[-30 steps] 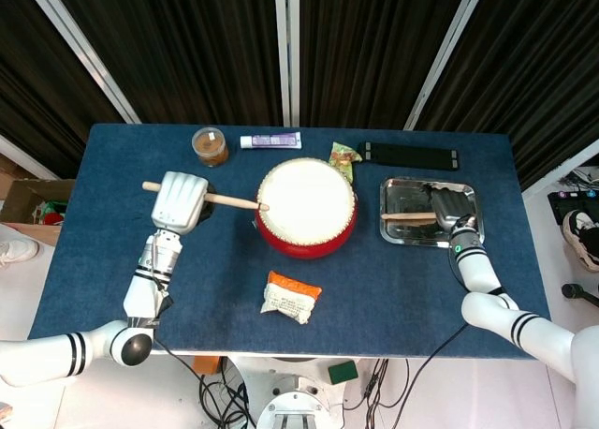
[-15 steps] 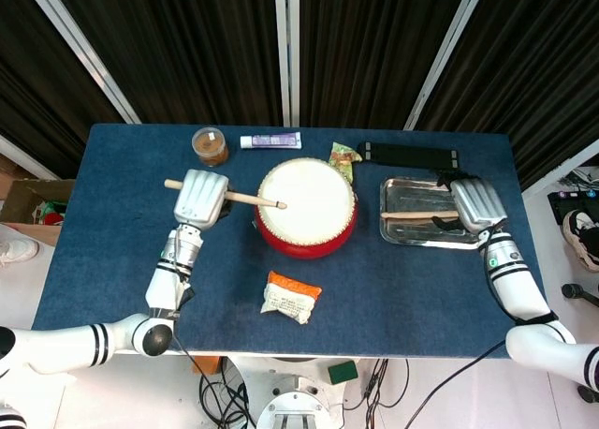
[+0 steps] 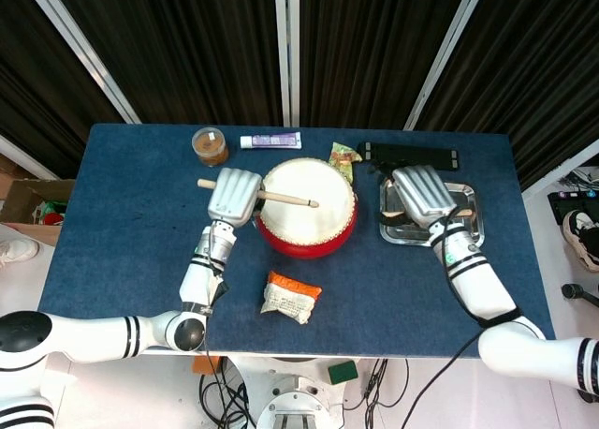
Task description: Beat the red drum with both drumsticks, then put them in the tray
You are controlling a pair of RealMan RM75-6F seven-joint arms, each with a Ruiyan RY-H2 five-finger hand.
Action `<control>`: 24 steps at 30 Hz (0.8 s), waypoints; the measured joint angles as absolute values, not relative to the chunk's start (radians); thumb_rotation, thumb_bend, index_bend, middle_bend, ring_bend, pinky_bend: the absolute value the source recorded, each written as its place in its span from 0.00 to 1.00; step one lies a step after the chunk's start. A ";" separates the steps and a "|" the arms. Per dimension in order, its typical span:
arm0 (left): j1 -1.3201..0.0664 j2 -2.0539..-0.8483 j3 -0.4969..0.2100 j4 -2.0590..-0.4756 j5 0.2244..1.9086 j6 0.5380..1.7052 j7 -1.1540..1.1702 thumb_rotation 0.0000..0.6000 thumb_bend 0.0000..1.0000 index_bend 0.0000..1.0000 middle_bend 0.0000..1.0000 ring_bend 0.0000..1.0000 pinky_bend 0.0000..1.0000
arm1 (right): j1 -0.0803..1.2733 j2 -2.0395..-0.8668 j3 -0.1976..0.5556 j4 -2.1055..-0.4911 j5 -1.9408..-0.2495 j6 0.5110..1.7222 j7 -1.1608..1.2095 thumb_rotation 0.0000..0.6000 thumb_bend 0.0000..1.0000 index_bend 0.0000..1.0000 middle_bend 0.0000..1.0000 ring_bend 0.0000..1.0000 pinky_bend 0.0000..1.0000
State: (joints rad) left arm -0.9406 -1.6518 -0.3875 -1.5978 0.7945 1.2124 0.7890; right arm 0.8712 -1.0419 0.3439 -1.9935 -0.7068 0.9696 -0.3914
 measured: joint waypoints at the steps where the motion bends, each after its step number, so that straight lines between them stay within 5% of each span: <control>1: -0.947 -1.656 -0.392 -1.595 0.785 1.213 0.795 1.00 0.47 0.97 1.00 0.96 1.00 | 0.894 -1.056 0.346 -1.996 -0.674 0.980 -0.417 1.00 0.21 0.34 0.44 0.28 0.44; 12: -1.014 -1.695 -0.424 -1.570 0.700 1.244 0.866 1.00 0.47 0.97 1.00 0.96 1.00 | 1.128 -1.276 0.383 -1.967 -0.377 1.164 -0.626 1.00 0.24 0.37 0.47 0.29 0.45; 24: -1.053 -1.711 -0.421 -1.569 0.682 1.274 0.898 1.00 0.47 0.97 1.00 0.96 1.00 | 1.200 -1.395 0.408 -1.875 -0.333 1.240 -0.675 1.00 0.25 0.48 0.54 0.34 0.46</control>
State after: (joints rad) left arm -1.0531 -1.7115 -0.4207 -1.5687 0.6824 1.2740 0.8976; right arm 1.1996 -1.3951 0.4077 -1.8749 -0.3331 1.2399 -0.6753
